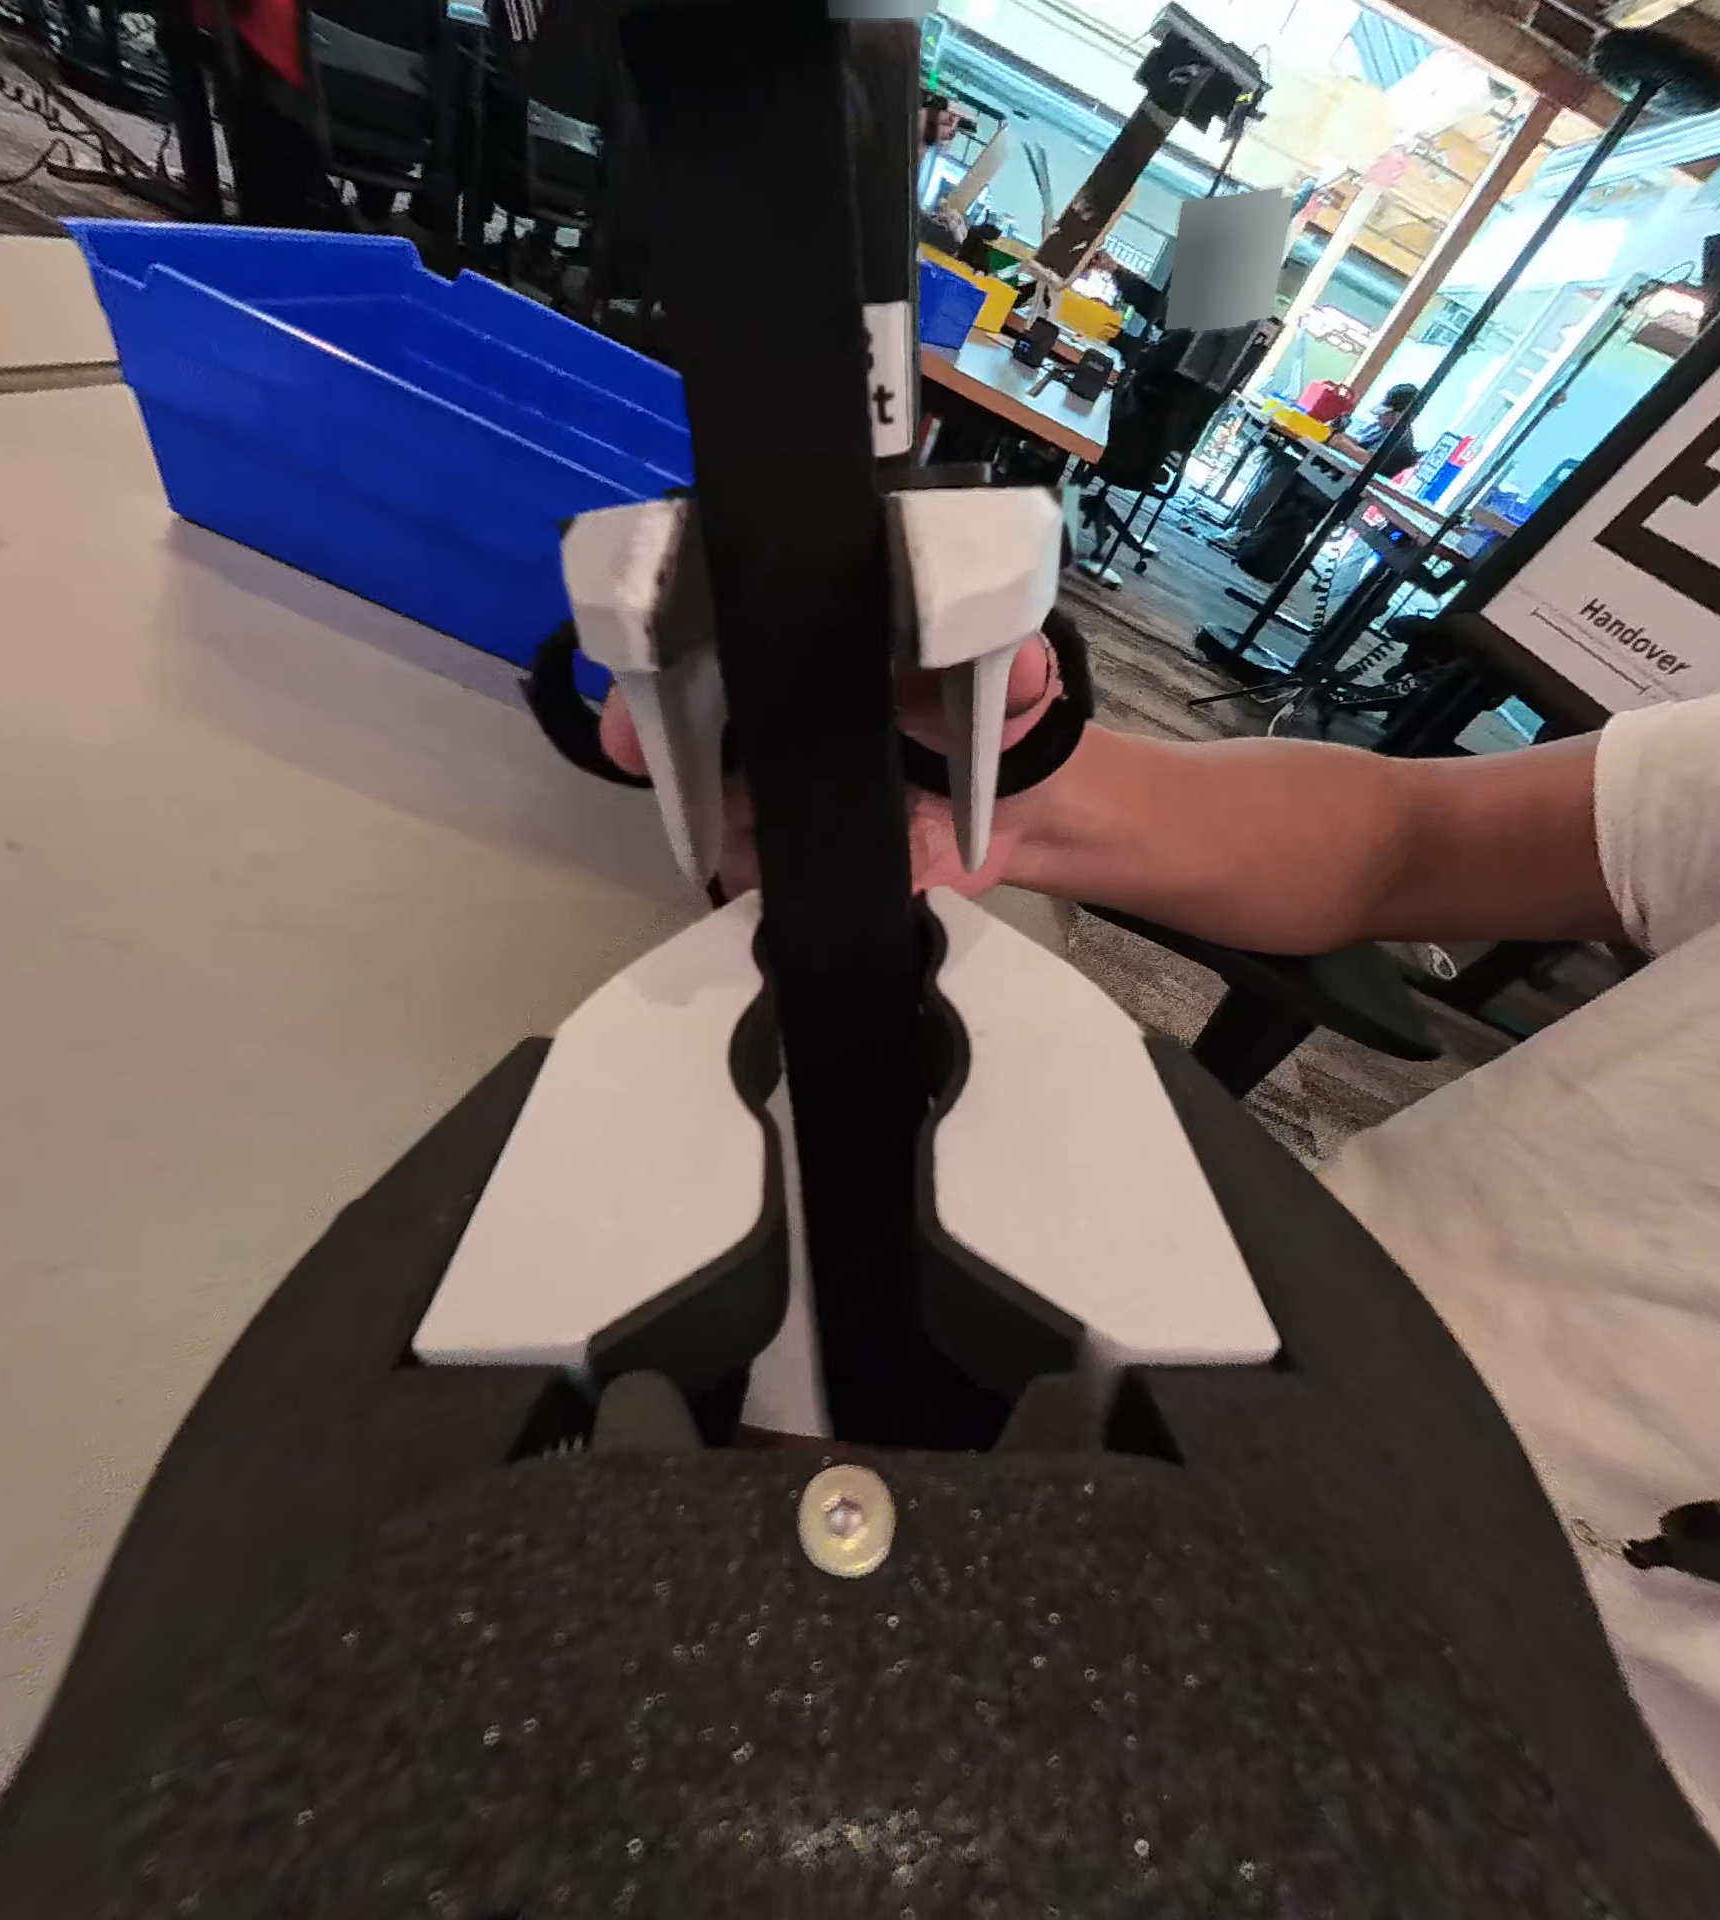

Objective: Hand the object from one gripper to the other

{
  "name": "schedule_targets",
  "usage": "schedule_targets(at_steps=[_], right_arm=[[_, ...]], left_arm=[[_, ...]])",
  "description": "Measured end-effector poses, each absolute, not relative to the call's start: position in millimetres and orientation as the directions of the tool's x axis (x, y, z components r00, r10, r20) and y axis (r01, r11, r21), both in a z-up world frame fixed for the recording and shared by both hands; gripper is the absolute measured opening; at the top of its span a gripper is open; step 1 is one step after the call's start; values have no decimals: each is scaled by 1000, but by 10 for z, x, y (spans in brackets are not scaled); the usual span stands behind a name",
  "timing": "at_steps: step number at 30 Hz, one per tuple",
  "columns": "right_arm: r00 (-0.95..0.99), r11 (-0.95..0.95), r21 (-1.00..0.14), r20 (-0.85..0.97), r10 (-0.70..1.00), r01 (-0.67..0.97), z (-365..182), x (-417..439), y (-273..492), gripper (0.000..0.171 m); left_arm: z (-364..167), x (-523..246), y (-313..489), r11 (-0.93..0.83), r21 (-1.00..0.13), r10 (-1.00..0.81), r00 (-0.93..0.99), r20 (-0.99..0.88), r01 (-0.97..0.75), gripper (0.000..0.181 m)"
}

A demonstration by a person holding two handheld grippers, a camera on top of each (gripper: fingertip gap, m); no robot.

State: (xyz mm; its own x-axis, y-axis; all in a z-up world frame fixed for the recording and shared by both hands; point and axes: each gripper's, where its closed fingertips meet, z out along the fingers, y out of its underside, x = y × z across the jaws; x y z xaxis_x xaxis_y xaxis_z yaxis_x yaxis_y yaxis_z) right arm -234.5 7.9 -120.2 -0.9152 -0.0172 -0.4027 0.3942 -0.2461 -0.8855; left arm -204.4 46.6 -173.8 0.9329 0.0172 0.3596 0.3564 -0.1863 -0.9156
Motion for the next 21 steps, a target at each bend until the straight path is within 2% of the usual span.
schedule_targets(at_steps=[4,7,9,12,15,21], right_arm=[[-917,-196,-907,-391,73,372,-1310,-2431,128,24],[-901,-173,-915,-394,184,365,-1405,-2565,194,42],[-873,-142,-918,-395,286,369,-1504,-2681,267,51],[-824,-73,-896,-432,367,437,-1706,-2731,314,54],[-787,-30,-861,-477,390,507,-1855,-2672,183,57],[-703,-186,-805,-585,404,563,-1826,-2698,-149,55]], left_arm=[[-1782,-2185,390,-186,-913,86,932,352,362,19],[-1828,-2388,302,-197,-928,216,937,275,318,18],[-1897,-2577,186,-259,-937,343,929,139,235,18],[-2008,-2877,-66,-443,-892,506,847,-166,90,18],[-2071,-2996,-179,-555,-831,540,776,-327,35,19],[-2159,-2978,-107,-631,-776,509,751,-420,-6,18]])
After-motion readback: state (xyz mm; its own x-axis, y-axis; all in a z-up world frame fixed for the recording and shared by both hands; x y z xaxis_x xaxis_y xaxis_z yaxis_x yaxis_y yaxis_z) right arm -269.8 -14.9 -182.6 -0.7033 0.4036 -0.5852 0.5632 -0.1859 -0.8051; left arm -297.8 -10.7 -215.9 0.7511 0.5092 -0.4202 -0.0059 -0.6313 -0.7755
